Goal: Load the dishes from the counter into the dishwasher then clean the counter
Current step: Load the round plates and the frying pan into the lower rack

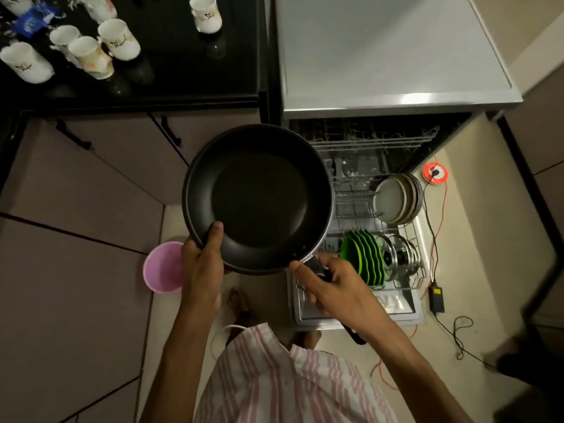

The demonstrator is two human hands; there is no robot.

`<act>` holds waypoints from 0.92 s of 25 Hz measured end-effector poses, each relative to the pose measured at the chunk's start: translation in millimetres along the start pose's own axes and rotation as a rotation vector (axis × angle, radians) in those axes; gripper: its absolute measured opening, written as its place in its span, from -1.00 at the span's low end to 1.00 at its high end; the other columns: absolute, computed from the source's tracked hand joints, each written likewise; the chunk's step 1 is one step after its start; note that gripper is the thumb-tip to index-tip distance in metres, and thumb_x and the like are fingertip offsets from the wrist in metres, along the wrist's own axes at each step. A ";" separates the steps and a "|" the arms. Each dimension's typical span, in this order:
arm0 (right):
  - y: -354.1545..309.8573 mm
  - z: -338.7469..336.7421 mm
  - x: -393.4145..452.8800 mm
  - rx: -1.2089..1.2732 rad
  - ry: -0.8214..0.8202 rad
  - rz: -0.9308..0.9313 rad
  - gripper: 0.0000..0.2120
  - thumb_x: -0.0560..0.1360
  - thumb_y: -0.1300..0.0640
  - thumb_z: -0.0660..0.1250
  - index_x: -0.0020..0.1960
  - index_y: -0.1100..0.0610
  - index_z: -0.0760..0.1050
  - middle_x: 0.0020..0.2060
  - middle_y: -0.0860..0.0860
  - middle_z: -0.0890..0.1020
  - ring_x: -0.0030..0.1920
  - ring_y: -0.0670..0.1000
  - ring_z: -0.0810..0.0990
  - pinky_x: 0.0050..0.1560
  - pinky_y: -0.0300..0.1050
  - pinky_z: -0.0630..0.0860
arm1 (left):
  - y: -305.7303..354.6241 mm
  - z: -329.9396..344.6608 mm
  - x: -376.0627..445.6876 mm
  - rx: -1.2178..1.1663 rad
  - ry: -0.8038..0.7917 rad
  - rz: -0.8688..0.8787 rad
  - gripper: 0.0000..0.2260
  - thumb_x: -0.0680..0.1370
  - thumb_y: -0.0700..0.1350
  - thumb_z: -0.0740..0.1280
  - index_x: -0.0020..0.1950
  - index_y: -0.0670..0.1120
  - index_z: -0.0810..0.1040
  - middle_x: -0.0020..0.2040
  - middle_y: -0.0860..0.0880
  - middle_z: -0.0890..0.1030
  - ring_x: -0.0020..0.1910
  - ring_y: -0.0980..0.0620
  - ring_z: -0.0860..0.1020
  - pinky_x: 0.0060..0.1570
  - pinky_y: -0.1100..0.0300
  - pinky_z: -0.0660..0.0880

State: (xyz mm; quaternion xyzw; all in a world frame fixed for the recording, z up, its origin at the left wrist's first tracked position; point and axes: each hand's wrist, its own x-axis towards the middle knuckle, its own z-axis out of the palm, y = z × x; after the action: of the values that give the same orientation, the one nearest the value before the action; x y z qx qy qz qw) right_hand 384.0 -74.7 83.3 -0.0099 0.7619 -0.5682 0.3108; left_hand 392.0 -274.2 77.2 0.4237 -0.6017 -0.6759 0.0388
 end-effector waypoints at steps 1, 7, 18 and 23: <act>7.3 -6.3 -9.4 -0.006 -0.003 0.011 -0.65 0.56 -0.12 0.30 -0.19 0.15 0.44 -0.46 0.03 0.50 -0.50 -0.06 0.45 -0.44 -0.17 0.38 | -7.6 3.9 -11.1 -0.007 -0.008 -0.012 -0.95 0.58 -0.03 0.32 0.02 0.07 0.49 -0.04 0.00 0.60 0.05 -0.06 0.59 0.20 -0.15 0.50; 34.0 -9.0 -41.8 0.030 -0.028 0.064 -0.75 0.55 -0.11 0.32 -0.16 0.05 0.46 -0.41 0.03 0.53 -0.46 -0.08 0.48 -0.36 -0.14 0.43 | -29.5 3.1 -37.0 0.009 -0.043 0.011 -0.94 0.59 -0.02 0.31 0.04 0.08 0.47 0.03 -0.05 0.61 0.09 -0.09 0.59 0.22 -0.15 0.50; 72.9 3.0 -91.3 0.110 -0.097 0.207 -0.82 0.60 0.05 0.29 -0.11 0.14 0.48 -0.42 0.01 0.51 -0.42 -0.06 0.47 -0.32 -0.17 0.42 | -84.9 -9.3 -31.1 0.004 -0.092 -0.081 -0.84 0.60 -0.08 0.30 0.17 0.06 0.47 0.03 0.05 0.59 0.04 0.06 0.58 0.04 0.03 0.56; 99.7 -39.0 -85.1 0.111 -0.088 0.253 -0.94 0.62 0.16 0.25 0.03 0.11 0.50 -0.32 0.00 0.57 -0.42 -0.11 0.46 -0.34 -0.22 0.40 | -101.3 34.0 -37.2 0.077 -0.077 -0.065 -0.86 0.58 -0.15 0.33 -0.04 0.12 0.53 -0.05 0.07 0.62 -0.01 0.08 0.59 0.10 0.02 0.54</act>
State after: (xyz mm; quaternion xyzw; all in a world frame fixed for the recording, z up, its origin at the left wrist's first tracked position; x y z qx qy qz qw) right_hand 467.4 25.5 42.1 0.0784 0.7100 -0.5648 0.4132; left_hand 441.0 -199.1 8.2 0.4180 -0.6143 -0.6689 -0.0227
